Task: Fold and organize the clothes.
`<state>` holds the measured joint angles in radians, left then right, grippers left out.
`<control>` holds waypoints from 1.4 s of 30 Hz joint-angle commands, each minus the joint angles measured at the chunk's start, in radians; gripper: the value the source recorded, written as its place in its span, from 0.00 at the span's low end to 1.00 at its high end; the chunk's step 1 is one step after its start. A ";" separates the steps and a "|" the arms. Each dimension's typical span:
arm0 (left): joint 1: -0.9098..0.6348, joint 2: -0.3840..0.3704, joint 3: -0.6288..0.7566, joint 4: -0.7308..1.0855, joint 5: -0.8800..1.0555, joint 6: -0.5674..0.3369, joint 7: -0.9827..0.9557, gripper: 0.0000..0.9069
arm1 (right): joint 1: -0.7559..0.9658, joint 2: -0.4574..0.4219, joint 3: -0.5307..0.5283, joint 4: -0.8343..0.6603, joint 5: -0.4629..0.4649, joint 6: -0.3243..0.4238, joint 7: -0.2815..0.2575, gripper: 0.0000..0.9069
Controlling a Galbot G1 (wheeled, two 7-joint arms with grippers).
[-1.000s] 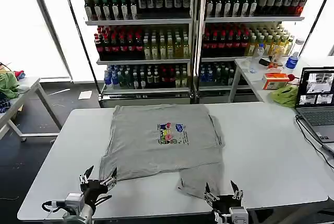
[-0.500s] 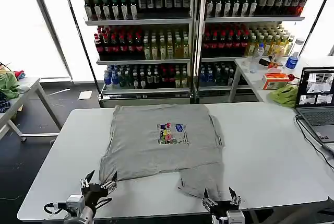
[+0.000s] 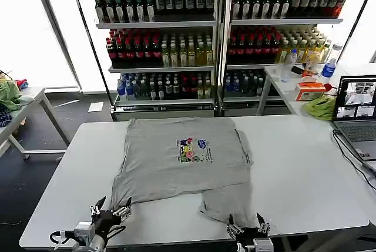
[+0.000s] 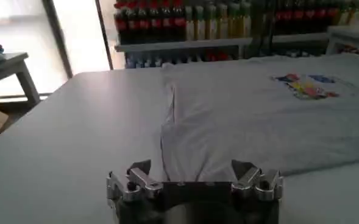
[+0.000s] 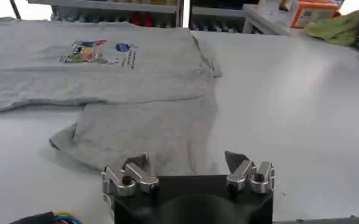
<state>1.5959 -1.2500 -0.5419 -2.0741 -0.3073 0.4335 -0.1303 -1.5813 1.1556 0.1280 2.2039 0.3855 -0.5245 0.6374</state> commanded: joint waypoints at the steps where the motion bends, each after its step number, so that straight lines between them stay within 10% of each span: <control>1: 0.000 -0.001 0.005 0.015 -0.006 0.001 0.000 1.00 | 0.001 0.000 -0.001 -0.005 0.000 0.000 0.001 1.00; 4: 0.000 -0.001 0.004 0.016 -0.006 0.001 -0.001 1.00 | 0.002 0.002 0.000 -0.010 0.000 0.000 -0.001 1.00; 6: -0.001 0.001 0.004 0.016 -0.006 0.001 -0.001 0.82 | 0.004 0.004 -0.004 -0.015 -0.001 0.001 -0.002 0.91; 8: 0.000 0.002 0.003 0.017 -0.006 0.002 -0.001 0.54 | 0.005 0.008 -0.010 -0.022 -0.007 0.003 -0.004 0.63; 10: 0.003 0.002 0.003 0.019 -0.006 0.001 -0.001 0.22 | 0.004 0.010 -0.015 -0.028 -0.017 0.006 -0.010 0.03; 11: 0.005 0.001 0.003 0.021 -0.004 -0.001 -0.001 0.08 | 0.003 0.010 -0.016 -0.029 -0.020 0.010 -0.012 0.00; 42: -0.008 -0.032 0.028 -0.019 0.067 -0.029 -0.016 0.00 | 0.046 0.016 0.008 -0.017 -0.037 0.111 -0.074 0.00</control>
<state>1.6054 -1.2693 -0.5167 -2.0766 -0.2487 0.4278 -0.1449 -1.5432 1.1748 0.1364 2.1780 0.3443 -0.4242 0.5719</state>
